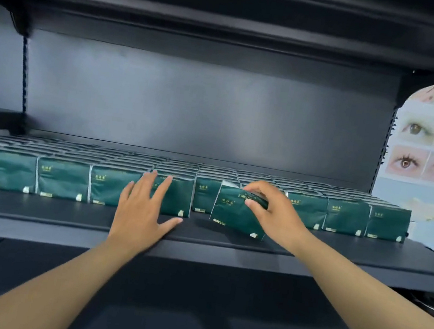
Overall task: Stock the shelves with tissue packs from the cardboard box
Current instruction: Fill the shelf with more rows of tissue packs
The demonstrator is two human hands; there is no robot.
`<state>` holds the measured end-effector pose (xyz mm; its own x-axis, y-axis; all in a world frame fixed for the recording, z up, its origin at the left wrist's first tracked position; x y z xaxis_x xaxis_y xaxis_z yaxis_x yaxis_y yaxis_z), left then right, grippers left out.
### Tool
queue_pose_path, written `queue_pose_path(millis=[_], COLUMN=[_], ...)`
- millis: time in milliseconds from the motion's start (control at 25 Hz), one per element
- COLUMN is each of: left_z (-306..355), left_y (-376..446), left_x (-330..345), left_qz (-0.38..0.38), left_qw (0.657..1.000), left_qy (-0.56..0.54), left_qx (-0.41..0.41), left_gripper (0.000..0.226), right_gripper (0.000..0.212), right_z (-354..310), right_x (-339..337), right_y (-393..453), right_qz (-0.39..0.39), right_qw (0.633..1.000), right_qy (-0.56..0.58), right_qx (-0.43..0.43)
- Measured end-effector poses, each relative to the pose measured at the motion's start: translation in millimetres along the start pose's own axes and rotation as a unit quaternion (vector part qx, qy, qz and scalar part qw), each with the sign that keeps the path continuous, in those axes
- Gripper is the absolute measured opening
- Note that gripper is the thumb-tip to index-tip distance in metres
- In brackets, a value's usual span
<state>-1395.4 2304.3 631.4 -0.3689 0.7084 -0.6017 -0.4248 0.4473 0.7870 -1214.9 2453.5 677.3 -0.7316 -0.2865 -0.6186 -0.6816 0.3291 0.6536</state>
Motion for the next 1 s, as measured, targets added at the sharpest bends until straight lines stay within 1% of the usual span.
queue_pose_path(millis=[80, 160, 200, 280, 360, 400, 480, 600, 680, 800, 880, 1000], left_z=[-14.2, -18.9, -22.3, -26.5, -22.8, -21.7, -23.7, -21.8, -20.8, -21.6, -24.7, -28.8], left_y=[19.5, 32.0, 35.9, 38.5, 38.6, 37.9, 36.9, 35.8, 35.6, 32.6, 29.3, 9.0], left_x=[15.0, 26.5, 35.1, 42.4, 39.4, 41.8, 49.6, 47.5, 45.0, 37.0, 30.2, 19.9], left_qz=[-0.011, -0.024, -0.037, -0.040, -0.029, -0.046, -0.083, -0.081, -0.076, -0.049, -0.042, -0.054], left_qw=[1.000, 1.000, 0.999, 0.999, 0.998, 0.997, 0.994, 0.993, 0.995, 0.999, 0.997, 0.995], left_qy=[0.004, 0.002, 0.005, 0.032, 0.055, 0.063, 0.073, 0.089, 0.065, -0.011, -0.065, -0.079], left_qx=[0.000, 0.010, 0.006, -0.001, 0.018, 0.024, 0.010, 0.013, 0.014, 0.006, -0.012, -0.023], left_gripper=[0.085, 0.086, 0.088, 0.091, 0.091, 0.089, 0.084, 0.083, 0.081, 0.076, 0.072, 0.071], right_gripper=[0.018, 0.018, 0.018, 0.018, 0.021, 0.024, 0.030, 0.039, 0.044, 0.041, 0.039, 0.040], right_z=[12.8, 24.7, 29.7, 35.0, 37.1, 38.1, 41.6, 44.4, 39.1, 15.0, -2.5, -21.5], right_x=[19.5, 37.4, 44.6, 54.7, 62.0, 65.9, 70.3, 74.6, 71.9, 65.2, 67.6, 70.9], right_y=[22.6, 41.2, 49.3, 61.9, 65.9, 66.2, 66.1, 61.8, 54.3, 32.6, 13.8, -15.4], right_qz=[-0.005, -0.018, -0.018, -0.004, 0.014, 0.017, 0.018, 0.002, 0.022, 0.083, 0.082, 0.072], right_qw=[1.000, 0.999, 0.999, 0.996, 0.990, 0.988, 0.983, 0.971, 0.968, 0.966, 0.965, 0.967], right_qy=[0.006, 0.006, -0.015, -0.086, -0.134, -0.147, -0.179, -0.237, -0.248, -0.238, -0.234, -0.223], right_qx=[0.021, 0.038, 0.032, -0.005, -0.036, -0.041, -0.038, -0.022, -0.016, -0.056, -0.081, -0.100])
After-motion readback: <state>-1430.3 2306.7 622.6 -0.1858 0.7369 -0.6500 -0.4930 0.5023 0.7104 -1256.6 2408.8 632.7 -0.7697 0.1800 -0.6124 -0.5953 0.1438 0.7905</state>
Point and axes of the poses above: each hand's wrist, its own y-axis towards the middle knuckle, its own x-axis out of the palm, z = x × y, the point moved 9 cm from there along y, towards the middle knuckle, and after that the axes turned 6 degrees about -x, right-handed, at the moved point
